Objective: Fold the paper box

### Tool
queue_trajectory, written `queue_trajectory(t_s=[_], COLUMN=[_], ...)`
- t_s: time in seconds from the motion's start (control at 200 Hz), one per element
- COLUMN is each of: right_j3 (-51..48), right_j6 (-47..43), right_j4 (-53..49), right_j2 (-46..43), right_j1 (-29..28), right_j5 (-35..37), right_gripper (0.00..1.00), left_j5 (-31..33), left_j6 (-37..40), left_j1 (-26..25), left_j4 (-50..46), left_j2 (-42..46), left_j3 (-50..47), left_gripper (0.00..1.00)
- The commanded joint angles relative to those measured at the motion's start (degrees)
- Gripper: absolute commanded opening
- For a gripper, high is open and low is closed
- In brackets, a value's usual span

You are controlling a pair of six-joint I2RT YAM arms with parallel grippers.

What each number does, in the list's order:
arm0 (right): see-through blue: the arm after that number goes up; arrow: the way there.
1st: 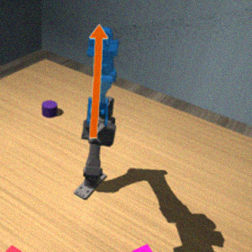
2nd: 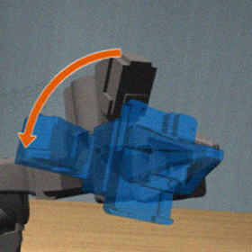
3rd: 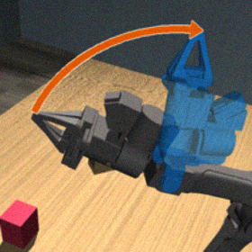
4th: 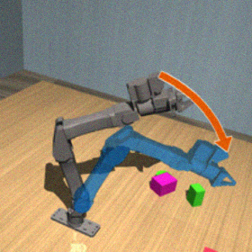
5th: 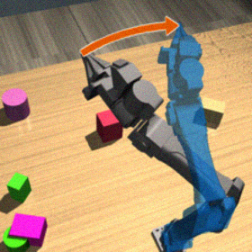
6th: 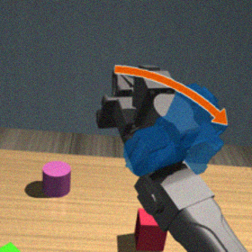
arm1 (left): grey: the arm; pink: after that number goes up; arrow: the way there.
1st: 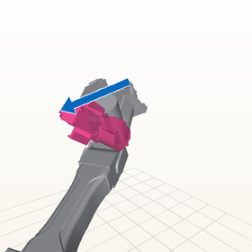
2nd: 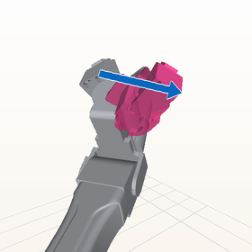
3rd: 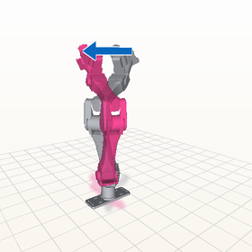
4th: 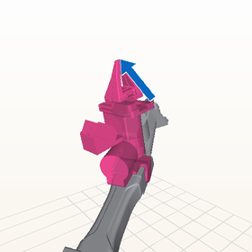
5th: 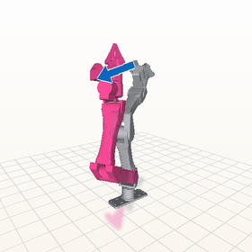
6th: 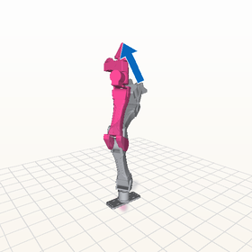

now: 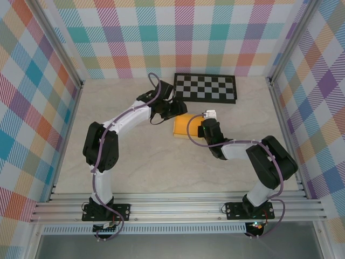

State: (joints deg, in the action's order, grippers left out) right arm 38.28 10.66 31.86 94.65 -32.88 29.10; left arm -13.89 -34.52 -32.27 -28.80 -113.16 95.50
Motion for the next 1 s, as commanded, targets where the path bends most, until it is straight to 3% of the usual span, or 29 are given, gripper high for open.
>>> queue_trajectory(t_s=[0.0, 0.165, 0.545, 0.67, 0.905, 0.995], right_j3=[-2.0, -2.2, -1.9, -1.7, -1.3, -1.3], right_j6=[0.0, 0.7, 8.0, 9.7, 10.9, 11.4], right_j4=[-8.5, -8.9, -18.8, -22.6, -27.9, -30.8], right_j2=[1.4, 1.6, -1.9, -4.7, -9.7, -13.2], right_j1=[-0.8, -1.6, -2.2, -2.2, -2.2, -2.1], right_j5=[-0.4, 0.0, -0.9, -3.1, -7.5, -8.7], right_gripper=[0.0, 0.0, 0.03, 0.15, 0.24, 0.32], left_j5=[0.4, 1.5, 7.5, 10.1, 12.0, 12.3], left_j6=[0.2, -1.8, -0.9, 0.1, 0.4, 0.4], left_j1=[-2.1, -2.9, -4.2, -4.2, -4.2, -4.2], left_j4=[-1.1, 2.3, 3.4, 3.2, 3.5, 3.5], left_j2=[1.2, 2.3, 2.9, 2.8, 2.2, 2.1], left_j3=[-3.6, -9.1, -14.6, -16.0, -16.7, -16.6], left_gripper=[0.57, 0.48, 0.46, 0.46, 0.45, 0.46])
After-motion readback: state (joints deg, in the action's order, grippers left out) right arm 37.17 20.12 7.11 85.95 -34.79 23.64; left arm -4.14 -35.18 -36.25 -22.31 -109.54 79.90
